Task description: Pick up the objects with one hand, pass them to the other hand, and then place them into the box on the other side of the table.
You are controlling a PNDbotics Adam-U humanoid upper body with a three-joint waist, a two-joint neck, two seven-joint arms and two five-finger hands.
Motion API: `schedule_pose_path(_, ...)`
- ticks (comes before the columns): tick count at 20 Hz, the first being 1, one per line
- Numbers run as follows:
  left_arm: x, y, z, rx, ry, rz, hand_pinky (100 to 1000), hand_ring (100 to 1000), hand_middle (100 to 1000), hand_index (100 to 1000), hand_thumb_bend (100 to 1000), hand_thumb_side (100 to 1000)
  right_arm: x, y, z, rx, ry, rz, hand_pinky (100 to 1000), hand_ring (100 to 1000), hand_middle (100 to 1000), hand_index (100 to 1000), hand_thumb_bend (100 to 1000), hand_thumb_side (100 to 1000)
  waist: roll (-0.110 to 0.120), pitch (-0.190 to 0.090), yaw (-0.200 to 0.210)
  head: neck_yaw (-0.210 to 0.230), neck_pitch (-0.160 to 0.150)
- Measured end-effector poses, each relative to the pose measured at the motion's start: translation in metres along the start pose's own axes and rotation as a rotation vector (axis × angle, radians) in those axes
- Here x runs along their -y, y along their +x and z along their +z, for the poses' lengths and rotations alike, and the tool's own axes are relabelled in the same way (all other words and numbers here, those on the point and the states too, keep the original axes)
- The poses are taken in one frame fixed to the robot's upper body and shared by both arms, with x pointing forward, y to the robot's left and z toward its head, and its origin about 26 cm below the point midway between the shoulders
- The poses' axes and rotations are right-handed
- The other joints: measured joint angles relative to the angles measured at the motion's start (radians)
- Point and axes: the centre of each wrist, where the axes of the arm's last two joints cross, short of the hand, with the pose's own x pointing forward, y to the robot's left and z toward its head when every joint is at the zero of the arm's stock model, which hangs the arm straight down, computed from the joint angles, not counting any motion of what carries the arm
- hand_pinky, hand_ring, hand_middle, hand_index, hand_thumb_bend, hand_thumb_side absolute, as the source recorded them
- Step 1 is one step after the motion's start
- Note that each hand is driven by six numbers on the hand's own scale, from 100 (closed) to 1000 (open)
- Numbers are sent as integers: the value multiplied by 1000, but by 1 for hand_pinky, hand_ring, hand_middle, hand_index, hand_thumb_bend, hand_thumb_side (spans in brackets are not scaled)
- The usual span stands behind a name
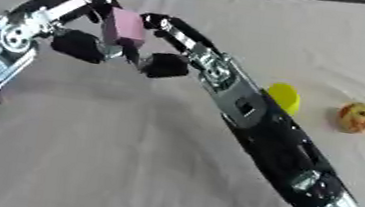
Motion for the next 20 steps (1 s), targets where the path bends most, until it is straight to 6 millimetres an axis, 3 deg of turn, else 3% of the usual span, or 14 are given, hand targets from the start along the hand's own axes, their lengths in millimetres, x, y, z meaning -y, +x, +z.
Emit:
schedule_pose_path(4,-2,-1,1,-4,-11,-7,739,685,536,435,100,100,-1,-1,0,8,3,3,962,996,847,895,100,499,1,-1,0,1,0)
schedule_pose_path(6,-4,-2,1,-8,-12,-9,735,677,531,431,107,100,-2,-1,1,13,8,11,964,995,851,901,100,414,1,-2,0,1,0)
schedule_pose_path(9,-2,-6,2,-25,-15,-14,732,672,525,429,118,100,-2,-1,1,32,12,16,968,994,849,905,100,163,1,-2,-2,1,1)
schedule_pose_path(11,-3,-9,2,-35,-13,-16,728,669,522,427,121,100,-1,-1,1,47,16,19,968,992,847,905,100,100,0,-2,-2,1,1)
schedule_pose_path(20,-7,-26,6,-76,31,-32,722,663,511,421,137,100,0,-2,2,66,20,32,969,993,849,907,100,100,1,-2,-4,7,2)
